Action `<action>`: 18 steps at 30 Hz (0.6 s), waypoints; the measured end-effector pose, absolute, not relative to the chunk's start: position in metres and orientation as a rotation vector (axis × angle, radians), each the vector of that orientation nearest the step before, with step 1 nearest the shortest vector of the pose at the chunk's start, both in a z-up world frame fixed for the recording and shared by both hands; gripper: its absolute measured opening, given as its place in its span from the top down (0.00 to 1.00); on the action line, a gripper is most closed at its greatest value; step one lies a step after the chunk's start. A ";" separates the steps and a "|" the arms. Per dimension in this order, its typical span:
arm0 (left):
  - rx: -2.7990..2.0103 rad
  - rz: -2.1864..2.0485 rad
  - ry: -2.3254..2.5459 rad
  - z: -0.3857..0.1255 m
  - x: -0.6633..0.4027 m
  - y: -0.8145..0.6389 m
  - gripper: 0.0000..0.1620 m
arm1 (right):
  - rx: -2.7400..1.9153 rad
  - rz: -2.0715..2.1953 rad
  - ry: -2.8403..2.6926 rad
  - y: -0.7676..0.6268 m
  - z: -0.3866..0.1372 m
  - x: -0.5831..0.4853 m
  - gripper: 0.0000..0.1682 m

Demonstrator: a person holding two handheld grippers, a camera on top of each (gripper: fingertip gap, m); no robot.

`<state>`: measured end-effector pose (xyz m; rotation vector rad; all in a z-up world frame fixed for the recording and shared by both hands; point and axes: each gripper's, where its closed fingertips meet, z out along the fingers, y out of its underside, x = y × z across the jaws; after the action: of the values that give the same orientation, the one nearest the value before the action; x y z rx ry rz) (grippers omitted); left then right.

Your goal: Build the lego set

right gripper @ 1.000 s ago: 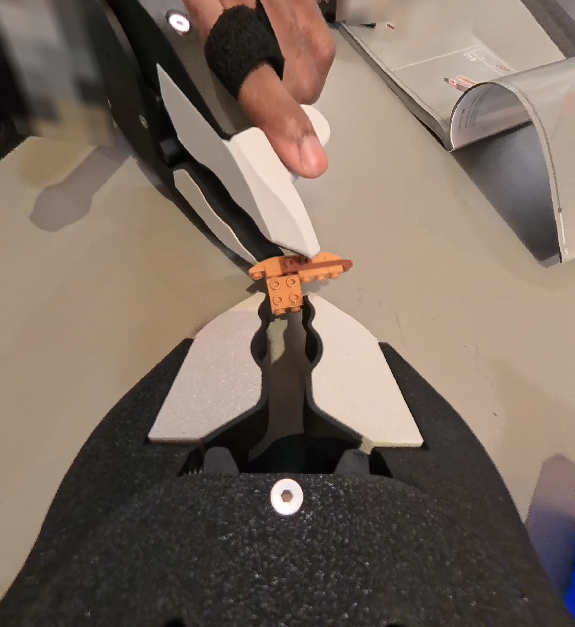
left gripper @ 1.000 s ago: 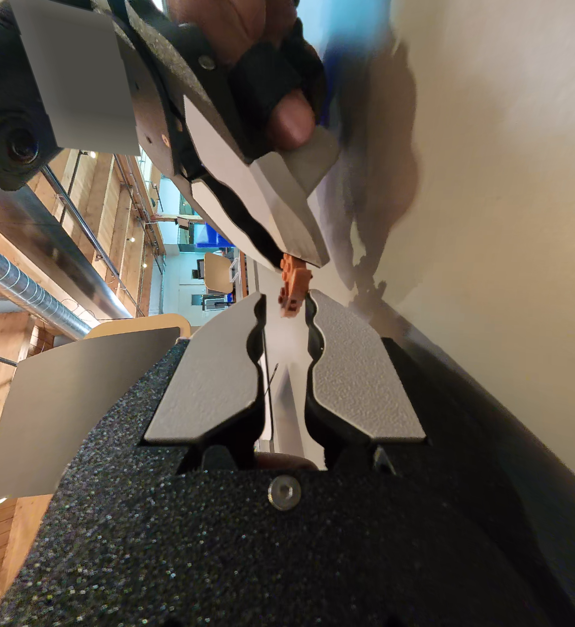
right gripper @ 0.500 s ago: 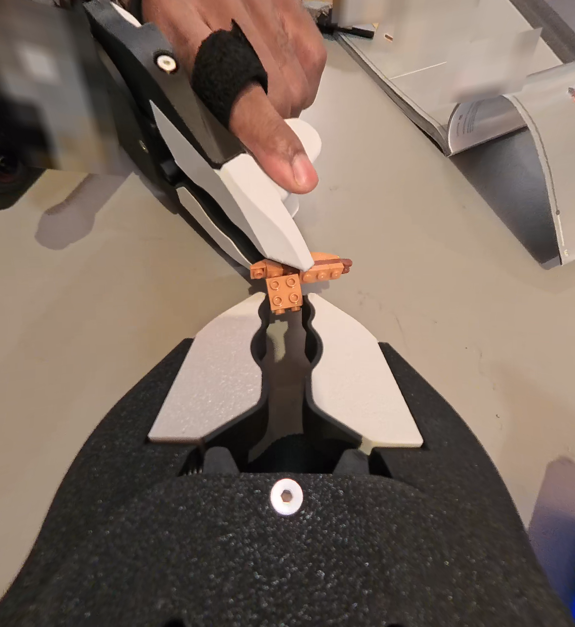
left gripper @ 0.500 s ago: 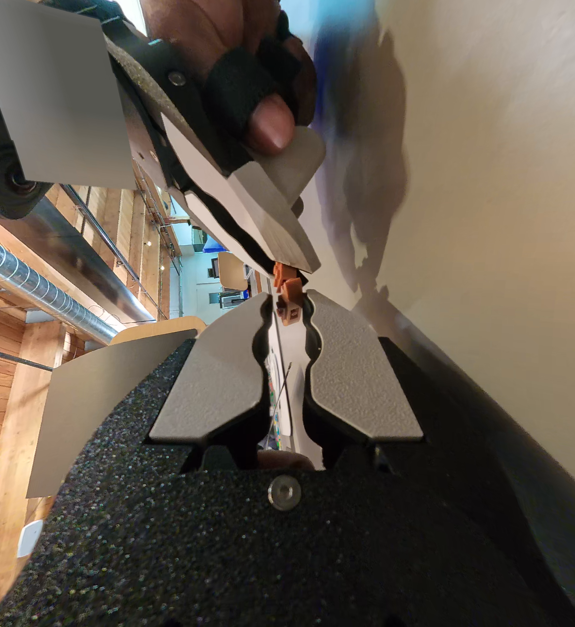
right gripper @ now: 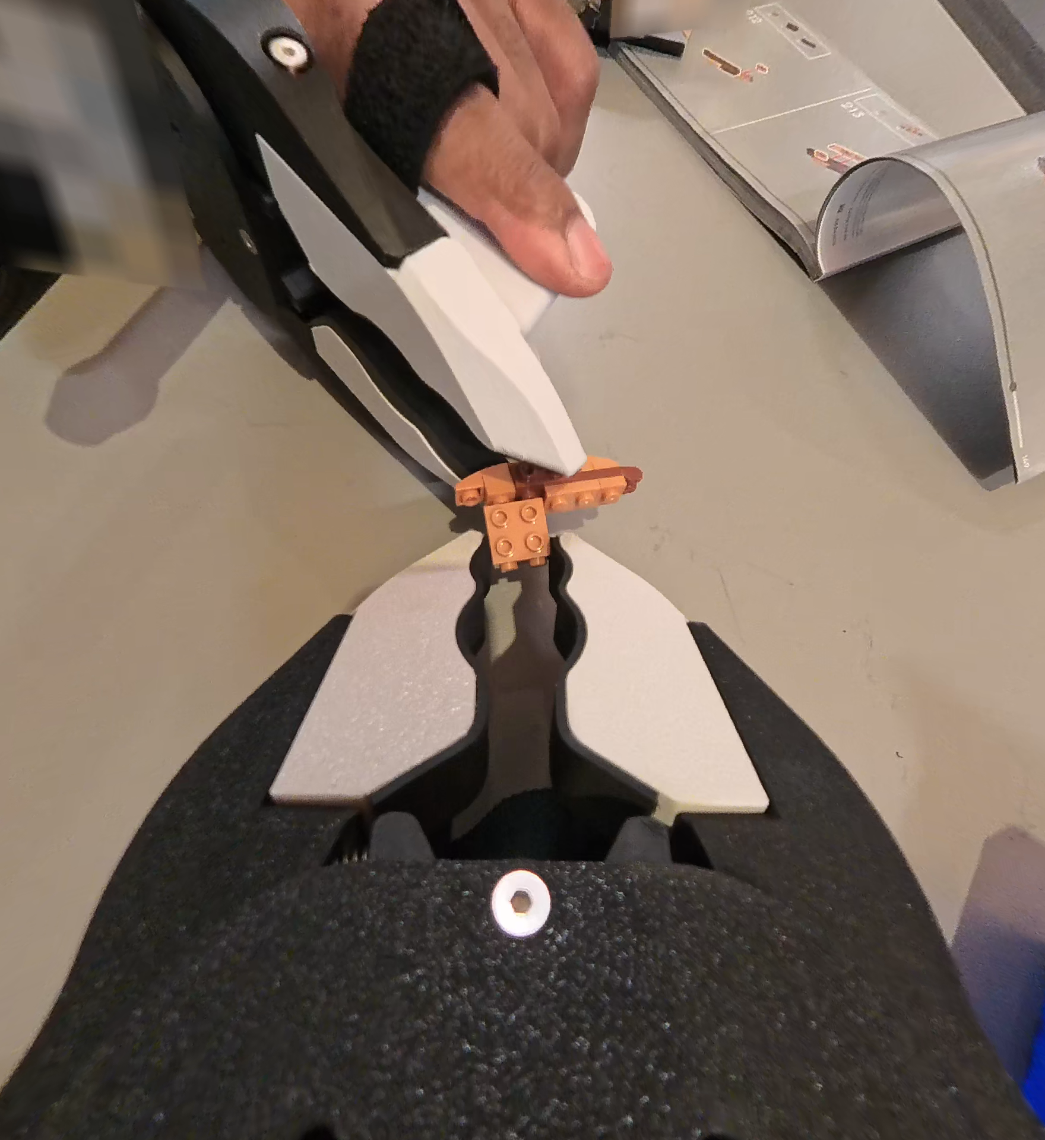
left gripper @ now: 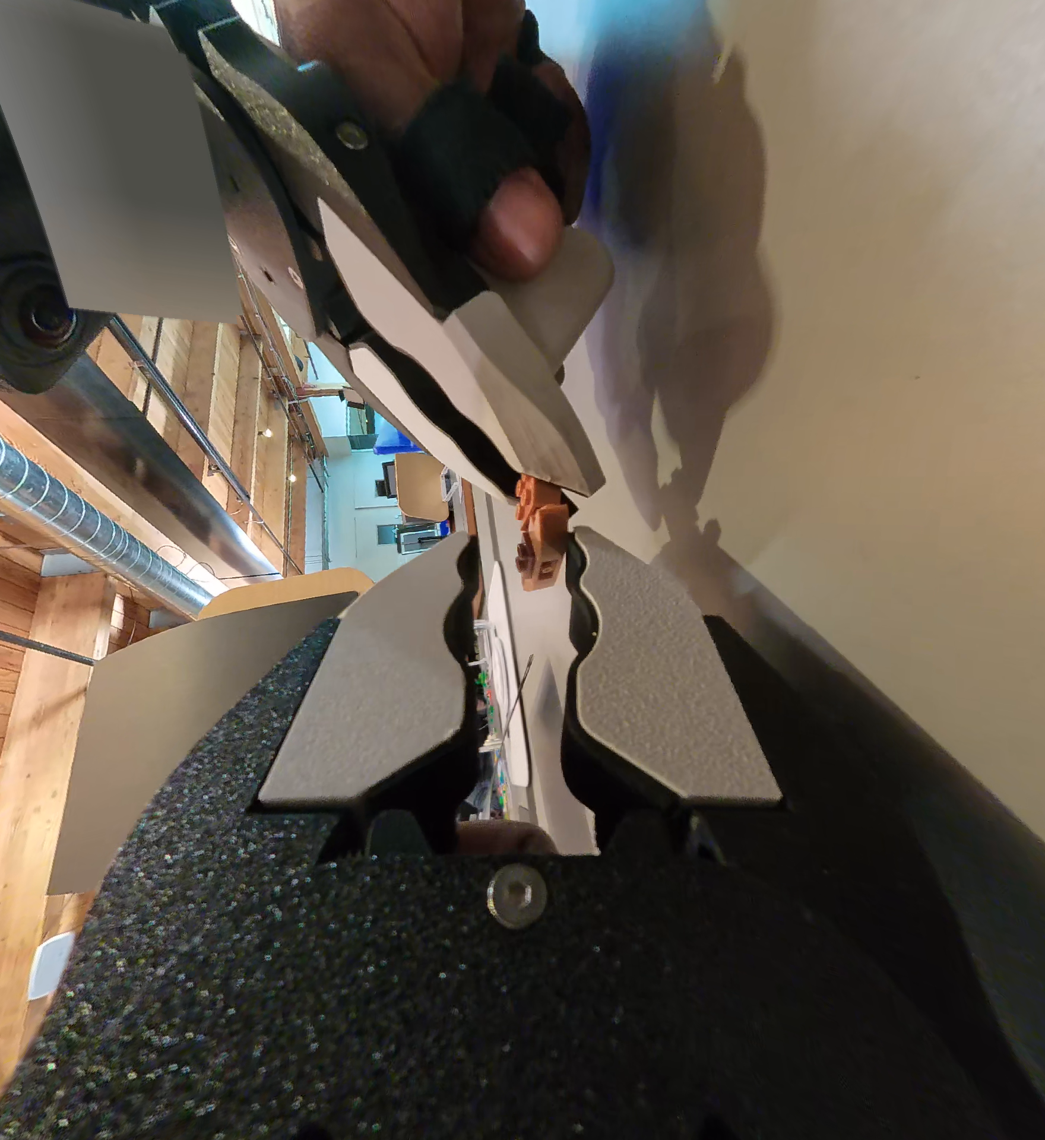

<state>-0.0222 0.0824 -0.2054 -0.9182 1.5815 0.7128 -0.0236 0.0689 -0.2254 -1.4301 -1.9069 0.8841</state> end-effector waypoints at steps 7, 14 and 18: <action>-0.942 0.772 1.604 -0.206 -0.019 0.084 0.82 | -1.426 0.869 -1.911 0.069 -0.226 -0.023 0.90; -0.992 0.677 1.588 -0.207 -0.018 0.083 0.79 | -1.441 0.869 -1.930 0.067 -0.229 -0.023 0.90; -1.074 0.549 1.512 -0.204 -0.021 0.084 0.79 | -1.446 0.895 -1.919 0.067 -0.228 -0.023 0.90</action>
<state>-0.0214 0.0839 -0.2037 -1.0740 1.5120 0.5495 -0.0231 0.0670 -0.2279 -1.4457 -1.9195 0.8947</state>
